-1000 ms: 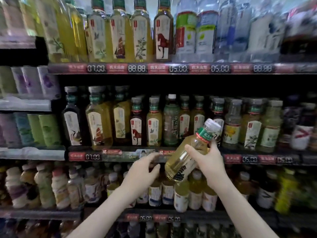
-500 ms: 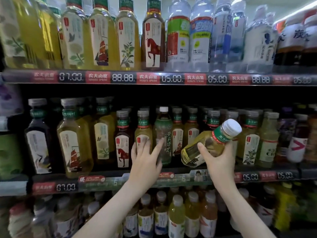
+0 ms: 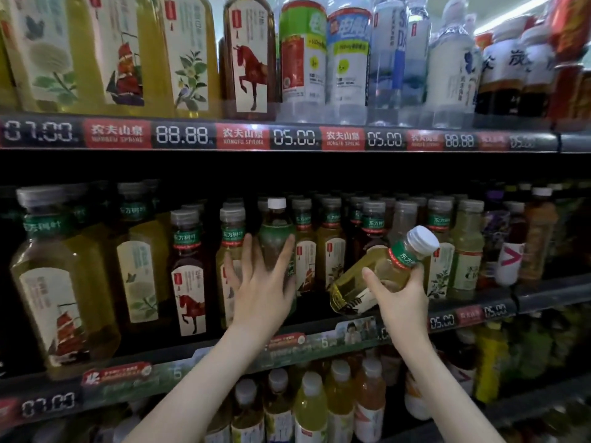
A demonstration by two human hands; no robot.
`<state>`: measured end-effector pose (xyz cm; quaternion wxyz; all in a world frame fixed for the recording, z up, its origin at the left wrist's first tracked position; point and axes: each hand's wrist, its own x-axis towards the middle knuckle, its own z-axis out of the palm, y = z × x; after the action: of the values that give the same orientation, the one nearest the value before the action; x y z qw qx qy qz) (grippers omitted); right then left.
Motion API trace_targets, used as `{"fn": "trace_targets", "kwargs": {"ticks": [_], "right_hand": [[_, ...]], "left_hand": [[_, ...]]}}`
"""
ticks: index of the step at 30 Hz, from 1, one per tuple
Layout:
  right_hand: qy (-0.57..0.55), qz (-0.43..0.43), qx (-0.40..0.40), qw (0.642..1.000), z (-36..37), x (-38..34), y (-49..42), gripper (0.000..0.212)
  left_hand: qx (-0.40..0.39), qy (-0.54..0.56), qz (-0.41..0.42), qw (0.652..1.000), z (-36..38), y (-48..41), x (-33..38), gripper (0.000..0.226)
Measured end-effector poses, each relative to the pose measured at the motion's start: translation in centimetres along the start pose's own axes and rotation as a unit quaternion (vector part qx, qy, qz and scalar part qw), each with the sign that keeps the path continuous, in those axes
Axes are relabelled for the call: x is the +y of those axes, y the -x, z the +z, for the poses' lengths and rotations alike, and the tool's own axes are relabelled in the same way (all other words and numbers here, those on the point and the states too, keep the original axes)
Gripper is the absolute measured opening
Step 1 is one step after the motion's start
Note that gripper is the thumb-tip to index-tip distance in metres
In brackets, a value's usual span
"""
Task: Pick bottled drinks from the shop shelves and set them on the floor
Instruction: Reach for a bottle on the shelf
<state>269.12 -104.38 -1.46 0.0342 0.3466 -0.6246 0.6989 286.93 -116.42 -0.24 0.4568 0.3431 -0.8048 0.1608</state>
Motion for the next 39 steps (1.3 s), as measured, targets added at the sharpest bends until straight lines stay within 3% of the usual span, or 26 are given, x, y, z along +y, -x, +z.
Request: {"fn": "trace_targets", "kwargs": {"ticks": [8,19,24,27,29,32,39], "right_hand": [[0.093,0.003,-0.115,0.989,1.8,-1.5,-2.3,0.072],[0.12,-0.022,-0.153,0.981,3.6,-2.1,-2.2,0.072],[0.171,-0.017,-0.167,0.971,4.3,-1.7,-2.0,0.084],[0.184,-0.016,-0.162,0.969,4.7,-1.2,-0.5,0.097],[0.222,-0.073,-0.149,0.961,5.0,-0.6,0.6,0.105],[0.327,-0.148,-0.134,0.924,5.5,0.0,1.3,0.099],[0.365,-0.105,-0.144,0.914,6.1,0.1,1.0,0.092]], "left_hand": [[-0.025,0.001,-0.051,0.998,1.0,-2.0,0.4,0.103],[0.02,0.129,-0.096,0.987,0.1,-1.4,2.2,0.096],[0.015,0.197,-0.07,0.978,-1.6,-0.6,2.5,0.09],[0.042,0.248,-0.054,0.966,-2.0,-0.2,2.5,0.085],[0.062,0.287,-0.046,0.955,-2.1,0.2,2.3,0.085],[0.104,0.303,-0.045,0.946,-2.6,0.7,2.1,0.085],[0.205,0.316,-0.017,0.926,-4.8,0.9,0.9,0.082]]}}
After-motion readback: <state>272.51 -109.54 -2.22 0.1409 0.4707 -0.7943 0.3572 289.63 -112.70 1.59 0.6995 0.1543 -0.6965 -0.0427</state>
